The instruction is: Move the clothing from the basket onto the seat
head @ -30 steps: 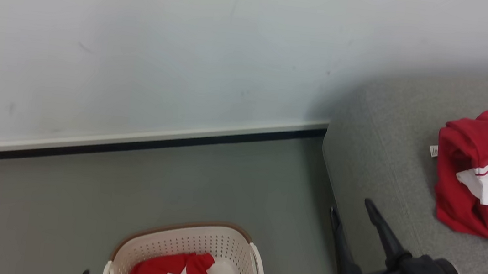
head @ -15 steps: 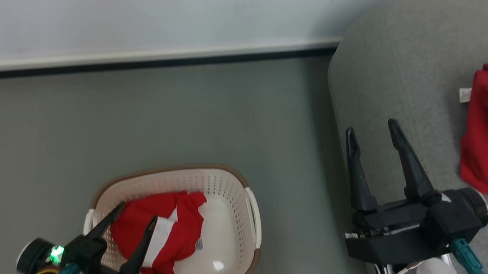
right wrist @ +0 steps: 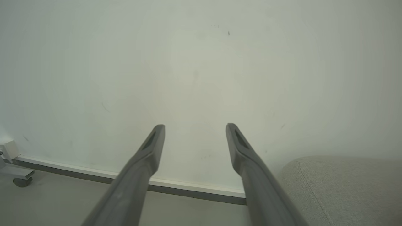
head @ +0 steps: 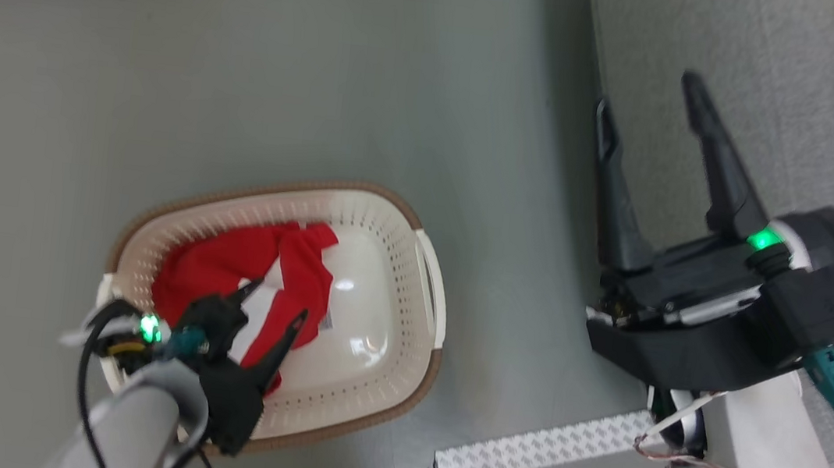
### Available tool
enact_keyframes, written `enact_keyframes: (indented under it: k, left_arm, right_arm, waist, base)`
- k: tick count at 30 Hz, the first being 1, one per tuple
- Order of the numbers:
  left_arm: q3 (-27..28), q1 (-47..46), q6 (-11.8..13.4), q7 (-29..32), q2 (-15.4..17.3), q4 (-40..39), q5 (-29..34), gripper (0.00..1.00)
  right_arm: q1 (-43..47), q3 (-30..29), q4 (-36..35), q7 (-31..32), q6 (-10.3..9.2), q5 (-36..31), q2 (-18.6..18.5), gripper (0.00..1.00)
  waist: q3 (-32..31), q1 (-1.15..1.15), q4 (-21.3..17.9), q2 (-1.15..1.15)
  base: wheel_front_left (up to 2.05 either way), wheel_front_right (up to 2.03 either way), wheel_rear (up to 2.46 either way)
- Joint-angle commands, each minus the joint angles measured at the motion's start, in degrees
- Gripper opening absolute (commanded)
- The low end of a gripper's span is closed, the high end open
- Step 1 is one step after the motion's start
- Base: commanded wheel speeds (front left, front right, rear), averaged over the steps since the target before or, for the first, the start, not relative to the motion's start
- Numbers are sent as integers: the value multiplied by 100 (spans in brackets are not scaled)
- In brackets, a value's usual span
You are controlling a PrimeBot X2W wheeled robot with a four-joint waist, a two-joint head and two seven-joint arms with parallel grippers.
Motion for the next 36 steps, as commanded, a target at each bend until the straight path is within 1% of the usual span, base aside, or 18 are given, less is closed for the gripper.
enact_keyframes:
  k: [1, 2, 4, 9, 14, 17, 21, 23, 25, 28, 32, 33, 34, 35, 36]
  left_arm:
    - [-307, -334, 4, 80, 143, 274, -156, 100]
    - [-307, -334, 4, 80, 143, 274, -156, 100]
    - [-673, -644, 3, 159, 186, 525, -320, 100]
    - [-1384, -1303, 2, 301, 287, 1000, -642, 100]
    - [-2127, -1815, 2, 739, 355, 1461, -876, 100]
    - [-2540, -2124, 2, 900, 409, 1701, -948, 100]
    - [-2851, -2373, 2, 1005, 452, 1975, -899, 100]
    - [-2999, -2525, 7, 1063, 476, 2136, -770, 100]
    - [-3153, -2631, 83, 1118, 495, 2308, -625, 100]
    - [-3223, -2754, 197, 1128, 466, 2599, -550, 100]
    - [-3279, -2767, 180, 1169, 465, 2843, -555, 100]
    - [-3288, -2781, 176, 1162, 468, 2889, -563, 98]
    - [-3294, -2797, 174, 1165, 470, 2933, -576, 49]
    - [-3299, -2810, 172, 1153, 475, 2968, -587, 7]
    - [-3286, -2809, 166, 1167, 475, 3002, -623, 0]
  right_arm:
    - [-170, -5, -93, -6, -4, 24, 57, 100]
    - [-170, -5, -93, -6, -4, 24, 57, 100]
    - [-259, 28, -141, -6, -4, 36, 80, 100]
    - [-414, 51, -217, -6, -4, 50, 159, 100]
    - [-521, 71, -260, -7, -4, 56, 270, 100]
    - [-588, 98, -270, -6, -4, 76, 363, 100]
    - [-657, 126, -285, -7, -4, 78, 445, 100]
    - [-651, 120, -301, -6, -4, 100, 478, 100]
    - [-650, 110, -307, -6, -4, 108, 501, 100]
    - [-676, 104, -315, -7, -4, 155, 555, 100]
    - [-662, 83, -321, -7, -4, 187, 581, 100]
    - [-654, 80, -321, -6, -4, 197, 587, 100]
    - [-649, 79, -321, -7, -4, 202, 594, 100]
    - [-641, 66, -317, -7, -4, 210, 597, 100]
    - [-636, 65, -311, -7, -4, 220, 599, 100]
  waist:
    - [624, -2, -146, -1]
    - [624, -2, -146, -1]
    - [791, -2, -171, -1]
    - [1178, -2, -254, -1]
    - [1485, -2, -392, -1]
    - [1654, -2, -537, -1]
    - [1780, -2, -671, -1]
    - [1836, -2, -729, -1]
    - [1890, -2, -782, -1]
    - [1998, -2, -895, -1]
    - [2056, -2, -982, -1]
    - [2063, -2, -1000, -1]
    - [2067, -2, -1016, -1]
    - [2069, -2, -1030, -1]
    - [2067, -2, -1041, -1]
  base:
    - [0, 0, 0]
    - [0, 0, 0]
    - [0, 0, 0]
    - [0, 0, 0]
    - [0, 0, 0]
    - [0, 0, 0]
    - [0, 0, 0]
    - [0, 0, 0]
    - [0, 0, 0]
    - [0, 0, 0]
    - [0, 0, 0]
    - [0, 0, 0]
    - [0, 0, 0]
    - [0, 0, 0]
    - [0, 0, 0]
